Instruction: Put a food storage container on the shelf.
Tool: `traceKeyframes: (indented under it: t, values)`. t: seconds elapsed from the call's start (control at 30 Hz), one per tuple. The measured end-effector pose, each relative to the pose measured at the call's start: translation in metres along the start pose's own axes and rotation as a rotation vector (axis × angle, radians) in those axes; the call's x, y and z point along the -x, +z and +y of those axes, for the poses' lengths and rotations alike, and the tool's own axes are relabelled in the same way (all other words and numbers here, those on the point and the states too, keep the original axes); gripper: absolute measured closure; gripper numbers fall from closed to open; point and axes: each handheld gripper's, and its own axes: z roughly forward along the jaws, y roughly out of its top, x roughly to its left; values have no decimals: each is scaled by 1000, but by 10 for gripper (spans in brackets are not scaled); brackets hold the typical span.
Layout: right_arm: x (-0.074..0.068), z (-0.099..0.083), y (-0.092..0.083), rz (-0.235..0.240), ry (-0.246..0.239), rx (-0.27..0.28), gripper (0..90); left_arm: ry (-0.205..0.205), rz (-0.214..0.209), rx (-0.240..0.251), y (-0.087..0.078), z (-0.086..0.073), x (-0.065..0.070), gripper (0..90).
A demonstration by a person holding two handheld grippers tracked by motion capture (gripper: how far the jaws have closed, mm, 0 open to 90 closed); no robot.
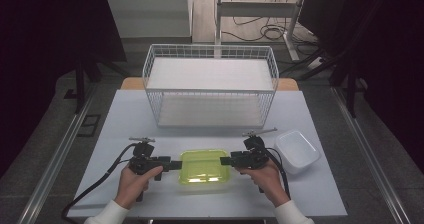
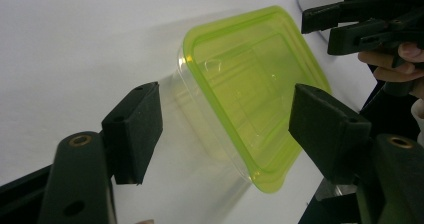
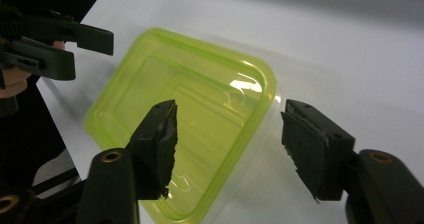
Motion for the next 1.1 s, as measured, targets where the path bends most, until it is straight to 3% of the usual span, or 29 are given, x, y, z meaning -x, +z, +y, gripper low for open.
traceKeyframes:
  t: [0.23,0.43,0.5,0.53,0.57,0.63,0.7,1.1]
  values:
    - [4,-4,10,0,52,-38,485,-21,-22,-7,8,-3,-2,387]
    - [9,-8,12,14,86,-42,521,-46,-75,-42,18,-4,-6,455]
    - [11,-12,13,40,105,-42,587,-57,-80,-50,20,-5,-6,551]
    - [11,-12,13,40,105,-42,587,-55,-84,-58,21,-5,-6,551]
    - [12,-12,12,47,111,-42,665,-60,-90,-62,22,-6,-7,619]
    - [12,-12,11,53,113,-38,690,-71,-100,-65,21,-6,-6,629]
    - [16,-13,8,73,145,-30,739,-65,-84,-60,20,-6,-6,718]
    - [11,-15,2,71,142,-12,772,-58,-96,-51,16,-6,-3,751]
